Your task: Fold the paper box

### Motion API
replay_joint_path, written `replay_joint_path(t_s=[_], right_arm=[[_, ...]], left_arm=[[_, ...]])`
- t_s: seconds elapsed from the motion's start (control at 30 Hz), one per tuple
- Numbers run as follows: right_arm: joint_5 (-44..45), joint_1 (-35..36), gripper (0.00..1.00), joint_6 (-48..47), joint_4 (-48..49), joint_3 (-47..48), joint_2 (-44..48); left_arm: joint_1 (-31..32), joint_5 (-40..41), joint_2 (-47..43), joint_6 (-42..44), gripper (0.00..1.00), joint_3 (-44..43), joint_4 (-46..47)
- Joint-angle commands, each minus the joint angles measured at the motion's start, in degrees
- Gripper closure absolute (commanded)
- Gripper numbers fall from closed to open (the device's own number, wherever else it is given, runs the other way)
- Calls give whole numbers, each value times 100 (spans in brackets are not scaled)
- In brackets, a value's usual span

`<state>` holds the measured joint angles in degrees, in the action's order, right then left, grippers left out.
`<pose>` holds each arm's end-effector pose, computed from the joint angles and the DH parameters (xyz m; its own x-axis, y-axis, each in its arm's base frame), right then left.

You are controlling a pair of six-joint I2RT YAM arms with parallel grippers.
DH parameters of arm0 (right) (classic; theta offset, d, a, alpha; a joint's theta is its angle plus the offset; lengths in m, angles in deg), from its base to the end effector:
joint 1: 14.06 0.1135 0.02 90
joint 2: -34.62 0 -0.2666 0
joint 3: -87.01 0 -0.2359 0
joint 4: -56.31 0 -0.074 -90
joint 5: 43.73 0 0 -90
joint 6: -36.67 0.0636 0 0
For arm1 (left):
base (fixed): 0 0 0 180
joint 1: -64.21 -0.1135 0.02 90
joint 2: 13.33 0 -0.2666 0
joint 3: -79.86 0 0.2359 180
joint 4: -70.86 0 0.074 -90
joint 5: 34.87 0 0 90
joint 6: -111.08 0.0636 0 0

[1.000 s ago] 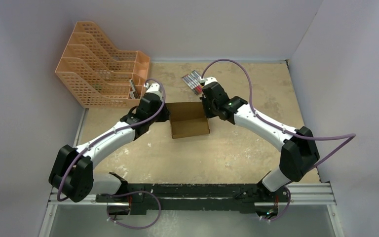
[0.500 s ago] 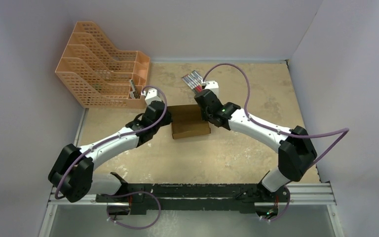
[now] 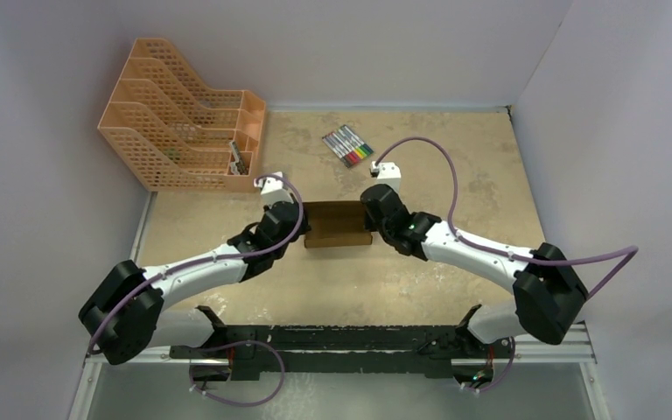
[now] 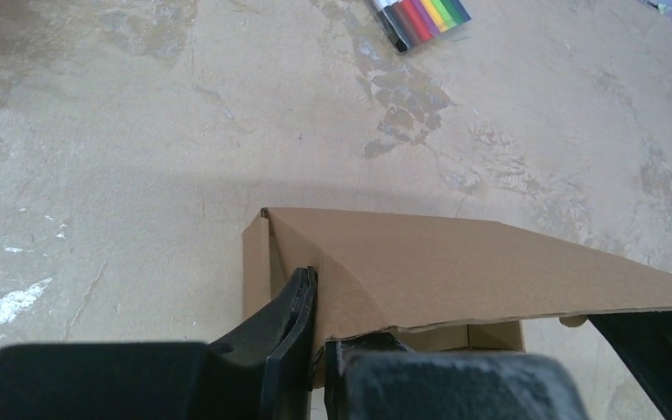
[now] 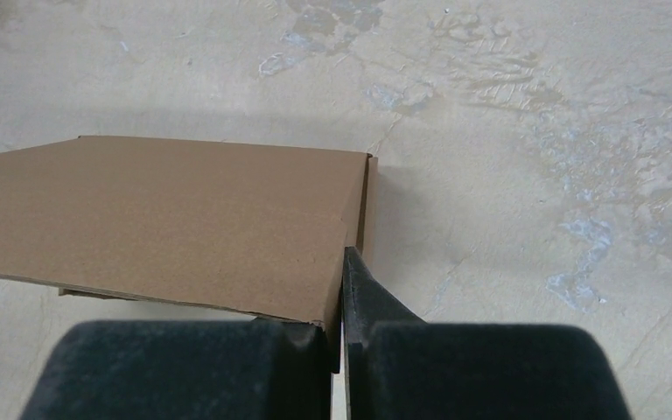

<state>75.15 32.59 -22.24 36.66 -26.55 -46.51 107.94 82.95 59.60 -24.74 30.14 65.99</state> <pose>0.2380 0.2074 0.2439 -0.5190 0.1089 -0.8478 -0.1109 0.9749 0.1931 0.2181 -0.1676 0.2141 -0.4621 -0.4357 -0.7724 -0.0252 0.8771 -0.4796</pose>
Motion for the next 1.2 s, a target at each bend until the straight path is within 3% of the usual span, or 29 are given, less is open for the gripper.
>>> replay_joint_path(t_s=[0.0, 0.13, 0.27, 0.4, 0.57, 0.7, 0.93, 1.03, 1.17], right_arm=[[-348, 46, 96, 163, 471, -394, 219], [-626, 45, 90, 135, 783, -633, 361], [-771, 45, 73, 77, 865, -860, 624], [-983, 43, 46, 3, 689, -947, 1061], [-1288, 43, 22, -31, 151, -888, 1613], [-1290, 36, 2, -123, -251, -671, 1974], [-868, -36, 1, -16, -654, -32, 1914], [-838, -143, 1, 50, -677, 170, 1647], [-905, -282, 1, 145, -699, 370, 1198]], left_arm=[[207, -182, -171, -22, 95, 448, 326], [236, -104, -304, 240, 94, 605, 198], [256, -52, -340, 505, 94, 579, -126], [305, 53, -312, 686, 93, 533, -373], [407, 66, -233, 617, 91, 537, -394], [495, 104, -417, 544, 79, 511, -618], [497, 255, -1615, 93, 54, 456, -1852], [502, 154, -2219, -110, 39, 429, -2402], [499, 62, -2901, -573, 32, 306, -3115]])
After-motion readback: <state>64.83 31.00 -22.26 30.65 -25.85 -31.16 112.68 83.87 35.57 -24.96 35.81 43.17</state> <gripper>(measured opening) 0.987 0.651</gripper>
